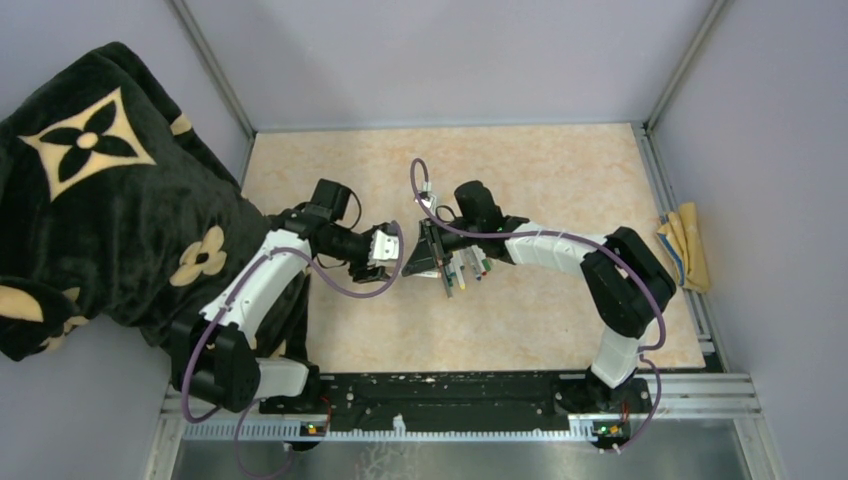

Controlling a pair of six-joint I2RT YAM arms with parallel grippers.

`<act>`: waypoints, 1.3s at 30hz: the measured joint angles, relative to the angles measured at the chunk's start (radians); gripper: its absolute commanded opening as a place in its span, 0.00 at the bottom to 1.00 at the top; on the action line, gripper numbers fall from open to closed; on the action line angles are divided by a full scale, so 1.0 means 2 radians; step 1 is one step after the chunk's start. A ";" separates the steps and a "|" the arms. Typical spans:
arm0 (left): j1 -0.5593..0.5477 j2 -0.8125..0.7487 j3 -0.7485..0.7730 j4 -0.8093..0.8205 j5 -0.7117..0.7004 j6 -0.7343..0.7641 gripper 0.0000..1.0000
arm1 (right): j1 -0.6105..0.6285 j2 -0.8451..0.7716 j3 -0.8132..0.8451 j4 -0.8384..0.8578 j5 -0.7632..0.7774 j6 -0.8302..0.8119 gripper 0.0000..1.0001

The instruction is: Open the pen caps

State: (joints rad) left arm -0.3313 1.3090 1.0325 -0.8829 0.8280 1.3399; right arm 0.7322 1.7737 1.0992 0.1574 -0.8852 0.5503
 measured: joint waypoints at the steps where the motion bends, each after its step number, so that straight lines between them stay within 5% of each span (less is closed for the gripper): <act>1: 0.000 0.001 0.000 0.000 -0.004 0.001 0.61 | 0.000 0.000 0.000 0.000 0.000 0.000 0.00; 5: 0.000 0.007 -0.003 0.000 -0.013 0.008 0.54 | 0.000 0.000 0.000 -0.001 0.000 0.000 0.00; 12: 0.000 0.007 -0.028 0.012 -0.020 0.011 0.29 | 0.000 0.000 0.000 0.002 0.001 0.002 0.00; 22: 0.000 0.002 -0.033 0.041 -0.016 0.003 0.32 | 0.000 0.000 0.000 0.017 0.001 0.015 0.00; 27: 0.000 0.000 -0.038 0.045 -0.015 0.002 0.00 | -0.001 0.000 0.000 0.017 0.004 0.015 0.00; 39: -0.007 0.009 -0.040 0.063 -0.041 -0.002 0.00 | -0.006 -0.014 -0.008 -0.006 0.031 -0.014 0.00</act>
State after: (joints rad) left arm -0.3462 1.3273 0.9531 -0.7563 0.7460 1.3361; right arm 0.7204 1.7454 1.0824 0.1455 -0.8223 0.5220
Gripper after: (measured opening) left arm 0.165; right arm 0.068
